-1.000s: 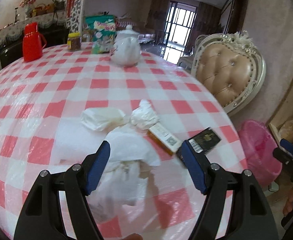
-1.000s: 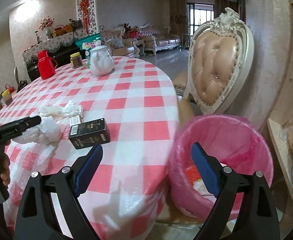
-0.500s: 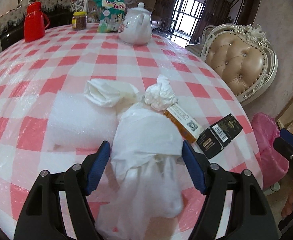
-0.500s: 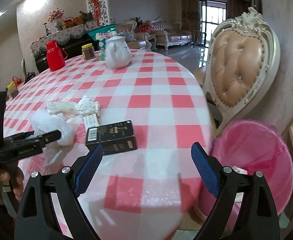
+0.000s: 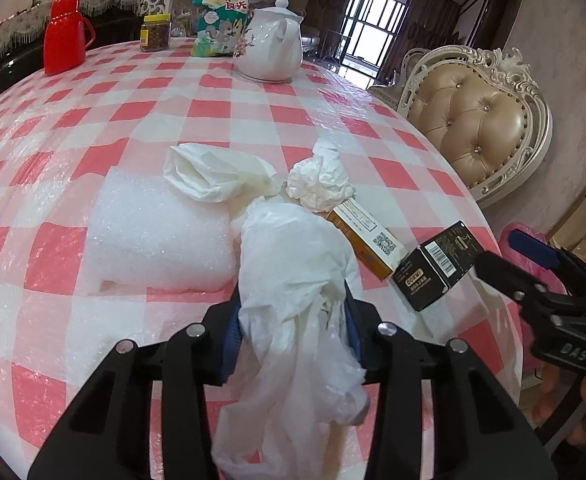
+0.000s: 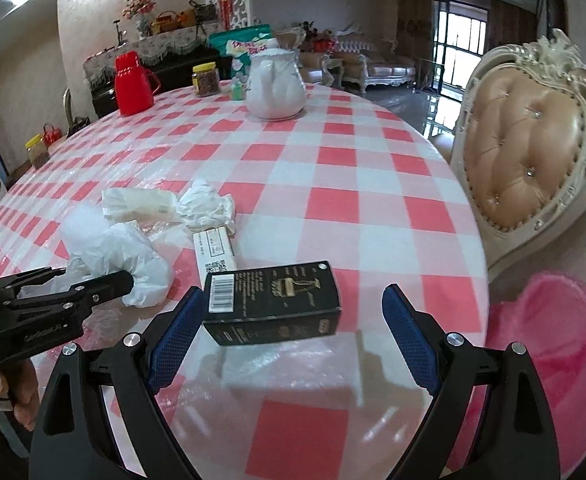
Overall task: Collect trash
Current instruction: 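Grasp white plastic bag with left tool while right tool grasps black box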
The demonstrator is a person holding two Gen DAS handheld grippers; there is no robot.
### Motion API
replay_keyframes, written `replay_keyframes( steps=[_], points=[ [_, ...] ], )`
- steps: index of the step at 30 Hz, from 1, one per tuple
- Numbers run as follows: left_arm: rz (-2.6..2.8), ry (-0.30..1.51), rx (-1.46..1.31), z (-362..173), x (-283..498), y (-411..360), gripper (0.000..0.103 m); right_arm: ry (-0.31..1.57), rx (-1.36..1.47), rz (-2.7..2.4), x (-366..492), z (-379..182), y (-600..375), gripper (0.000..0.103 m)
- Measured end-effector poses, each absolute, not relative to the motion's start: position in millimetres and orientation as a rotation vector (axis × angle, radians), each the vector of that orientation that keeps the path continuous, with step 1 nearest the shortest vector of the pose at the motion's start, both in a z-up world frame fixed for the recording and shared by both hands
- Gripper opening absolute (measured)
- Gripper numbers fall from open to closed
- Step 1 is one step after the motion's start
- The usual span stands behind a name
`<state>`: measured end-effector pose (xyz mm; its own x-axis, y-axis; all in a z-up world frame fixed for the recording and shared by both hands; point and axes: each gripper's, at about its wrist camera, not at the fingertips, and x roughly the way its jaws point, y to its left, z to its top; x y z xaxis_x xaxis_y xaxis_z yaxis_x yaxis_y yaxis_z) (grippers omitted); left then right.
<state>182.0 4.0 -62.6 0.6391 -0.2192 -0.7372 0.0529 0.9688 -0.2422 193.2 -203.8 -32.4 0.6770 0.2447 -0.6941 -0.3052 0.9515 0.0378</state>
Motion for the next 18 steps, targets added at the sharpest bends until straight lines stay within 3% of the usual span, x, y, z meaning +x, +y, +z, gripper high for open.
replay_keyframes(
  steps=[18],
  points=[
    [-0.157,0.866,-0.211,-63,182,4,0.041,0.798,-0.134,0.365,207,-46,-182,0.084]
  ],
)
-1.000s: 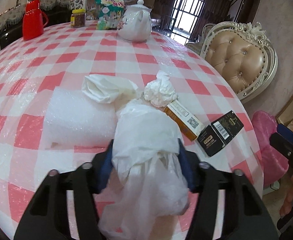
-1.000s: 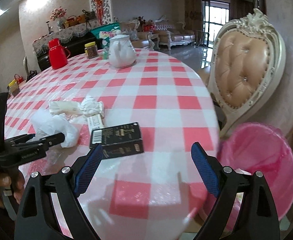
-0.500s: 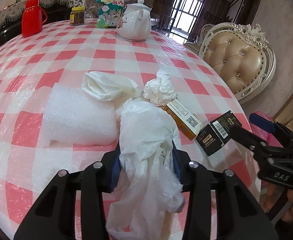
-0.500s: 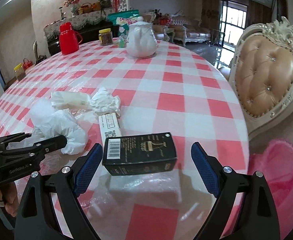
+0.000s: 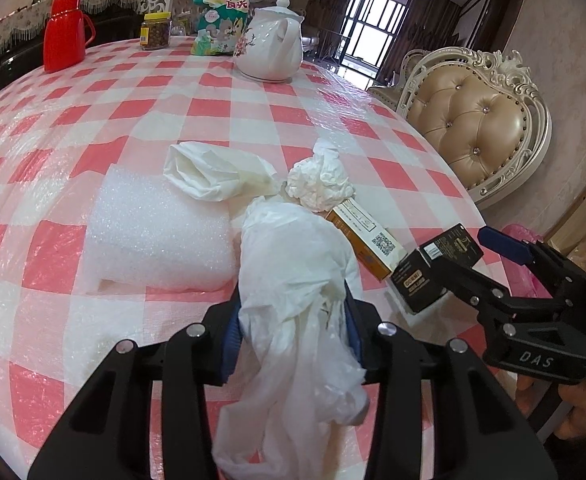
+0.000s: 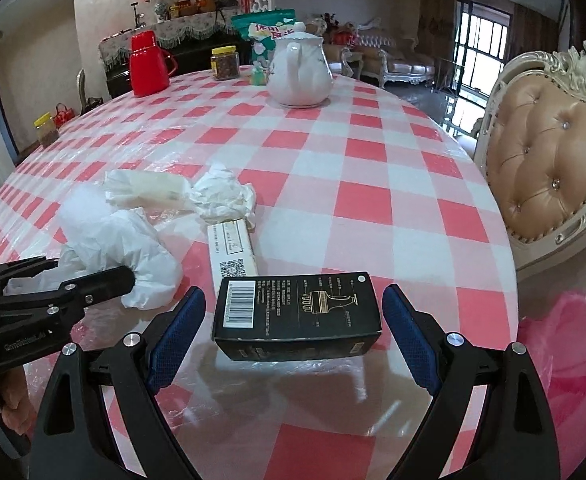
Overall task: Collect trash
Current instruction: 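Grasp white plastic bag with left tool while right tool grasps black box, then carry plastic bag and black box to the pink bin and open both tools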
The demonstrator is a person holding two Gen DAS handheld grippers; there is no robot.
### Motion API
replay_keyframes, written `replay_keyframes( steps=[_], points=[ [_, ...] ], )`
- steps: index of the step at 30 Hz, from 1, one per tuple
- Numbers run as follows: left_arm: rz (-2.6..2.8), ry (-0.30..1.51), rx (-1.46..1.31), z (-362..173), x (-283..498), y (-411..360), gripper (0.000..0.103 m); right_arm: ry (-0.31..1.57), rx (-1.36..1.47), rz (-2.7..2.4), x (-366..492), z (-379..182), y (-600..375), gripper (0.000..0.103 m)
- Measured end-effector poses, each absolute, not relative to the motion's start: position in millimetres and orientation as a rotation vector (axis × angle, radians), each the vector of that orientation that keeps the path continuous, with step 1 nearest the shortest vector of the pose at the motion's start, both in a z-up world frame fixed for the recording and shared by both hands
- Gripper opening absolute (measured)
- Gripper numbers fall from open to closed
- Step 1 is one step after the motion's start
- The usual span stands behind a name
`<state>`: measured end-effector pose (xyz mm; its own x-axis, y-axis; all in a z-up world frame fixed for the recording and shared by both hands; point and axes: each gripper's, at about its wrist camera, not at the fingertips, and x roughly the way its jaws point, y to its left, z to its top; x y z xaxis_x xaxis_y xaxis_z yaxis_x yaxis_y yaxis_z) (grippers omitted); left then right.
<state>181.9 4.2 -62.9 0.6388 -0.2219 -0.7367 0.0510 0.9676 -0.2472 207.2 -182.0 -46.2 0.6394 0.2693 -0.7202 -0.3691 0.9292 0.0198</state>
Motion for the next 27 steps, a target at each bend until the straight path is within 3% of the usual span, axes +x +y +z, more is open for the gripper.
replay_keyframes(
  steps=[27],
  points=[
    [-0.165,0.851,-0.214,-60,181,2,0.038,0.823,-0.112,0.321,211,-62,-189,0.082]
  ],
)
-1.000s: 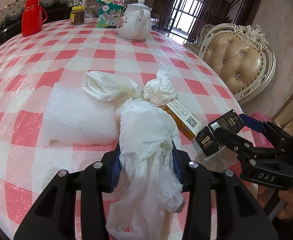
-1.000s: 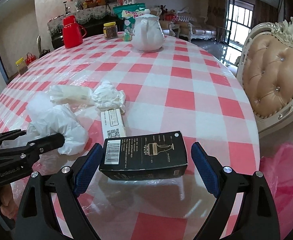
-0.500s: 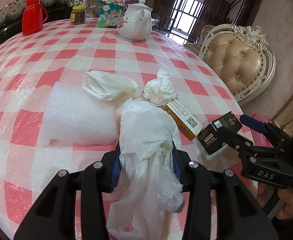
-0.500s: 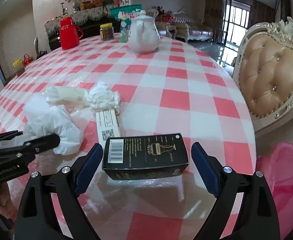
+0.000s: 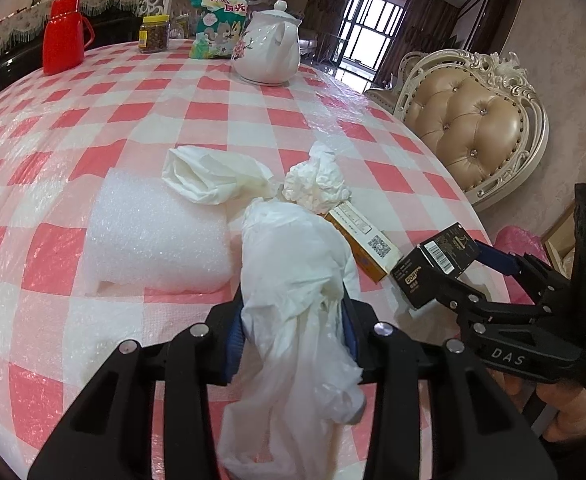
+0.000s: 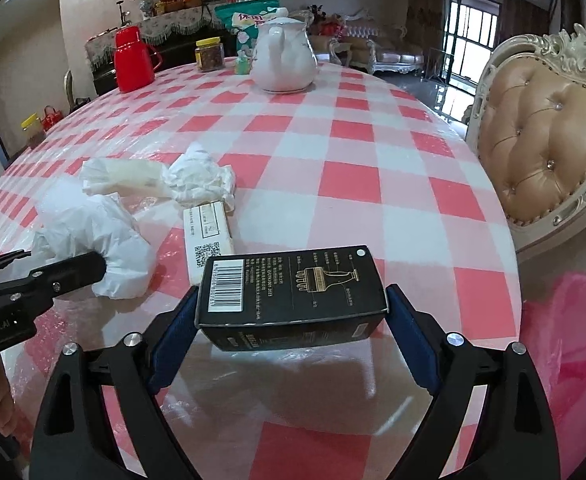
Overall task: Collect trash
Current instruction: 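Carry plastic bag and black box to the pink bin and open both tools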
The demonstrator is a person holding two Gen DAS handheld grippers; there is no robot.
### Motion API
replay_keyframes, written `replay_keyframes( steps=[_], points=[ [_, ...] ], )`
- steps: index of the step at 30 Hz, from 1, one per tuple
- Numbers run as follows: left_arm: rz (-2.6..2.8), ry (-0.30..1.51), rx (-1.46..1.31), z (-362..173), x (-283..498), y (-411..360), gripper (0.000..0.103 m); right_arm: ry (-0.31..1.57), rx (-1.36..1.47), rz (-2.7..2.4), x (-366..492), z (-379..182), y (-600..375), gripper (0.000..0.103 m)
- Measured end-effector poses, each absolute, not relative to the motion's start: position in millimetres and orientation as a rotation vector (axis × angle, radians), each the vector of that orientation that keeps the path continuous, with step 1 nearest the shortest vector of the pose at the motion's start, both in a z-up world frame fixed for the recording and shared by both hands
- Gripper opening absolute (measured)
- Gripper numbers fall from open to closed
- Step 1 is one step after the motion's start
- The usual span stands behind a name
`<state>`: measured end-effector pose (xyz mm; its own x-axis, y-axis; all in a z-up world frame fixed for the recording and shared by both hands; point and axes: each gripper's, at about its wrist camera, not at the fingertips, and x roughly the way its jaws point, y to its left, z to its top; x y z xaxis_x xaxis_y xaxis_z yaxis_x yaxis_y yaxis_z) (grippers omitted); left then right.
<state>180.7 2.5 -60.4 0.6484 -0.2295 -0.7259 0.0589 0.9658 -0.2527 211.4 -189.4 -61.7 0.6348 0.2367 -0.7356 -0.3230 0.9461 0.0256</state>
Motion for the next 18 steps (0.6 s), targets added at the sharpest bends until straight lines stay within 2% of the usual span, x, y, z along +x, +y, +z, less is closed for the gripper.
replay_keyframes(
  steps=[18],
  points=[
    [-0.218,0.751,-0.161,-22,167,-28,0.037,0.722,-0.045,0.233,179,-21,-239,0.082]
  ],
)
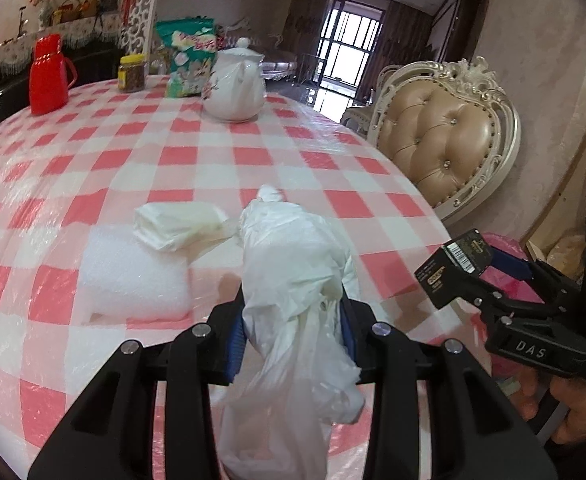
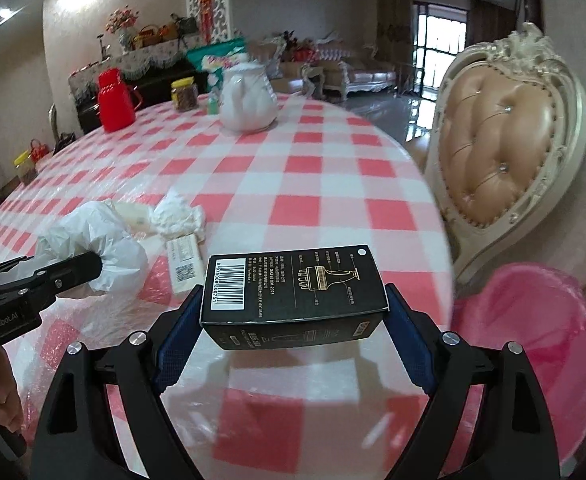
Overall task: Collect trash
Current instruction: 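Carry plastic bag and black box to the pink bin and open both tools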
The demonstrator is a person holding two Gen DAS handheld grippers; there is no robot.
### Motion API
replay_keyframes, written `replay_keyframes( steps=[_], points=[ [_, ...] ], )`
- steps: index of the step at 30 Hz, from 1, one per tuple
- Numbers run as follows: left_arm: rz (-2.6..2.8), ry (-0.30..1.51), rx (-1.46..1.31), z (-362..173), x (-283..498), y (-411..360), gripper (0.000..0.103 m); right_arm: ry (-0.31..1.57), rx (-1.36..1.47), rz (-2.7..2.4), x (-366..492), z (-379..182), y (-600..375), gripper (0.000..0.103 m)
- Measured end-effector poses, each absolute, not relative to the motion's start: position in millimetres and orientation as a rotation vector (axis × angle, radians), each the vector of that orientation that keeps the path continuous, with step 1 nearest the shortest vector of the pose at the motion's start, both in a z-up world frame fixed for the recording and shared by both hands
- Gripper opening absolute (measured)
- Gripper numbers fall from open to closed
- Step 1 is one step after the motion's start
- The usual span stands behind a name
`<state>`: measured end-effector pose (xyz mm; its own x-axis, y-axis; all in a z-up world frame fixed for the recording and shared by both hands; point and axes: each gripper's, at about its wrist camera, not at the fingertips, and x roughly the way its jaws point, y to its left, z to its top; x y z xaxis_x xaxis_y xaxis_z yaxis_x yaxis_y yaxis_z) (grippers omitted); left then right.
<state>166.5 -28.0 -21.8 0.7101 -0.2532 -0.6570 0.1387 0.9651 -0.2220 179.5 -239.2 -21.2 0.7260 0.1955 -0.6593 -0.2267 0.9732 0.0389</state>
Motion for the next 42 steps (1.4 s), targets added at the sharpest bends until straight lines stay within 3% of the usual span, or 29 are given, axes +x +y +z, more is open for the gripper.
replay_keyframes(
  steps=[18,42],
  points=[
    [-0.357,0.695,-0.086,20,160,-121,0.037,0.660,0.037,0.073,140,5,-346,0.082],
    [-0.659,0.715,-0.049,38,197,-278,0.038,0.667,0.099,-0.169,127,-3,-470,0.082]
  ],
)
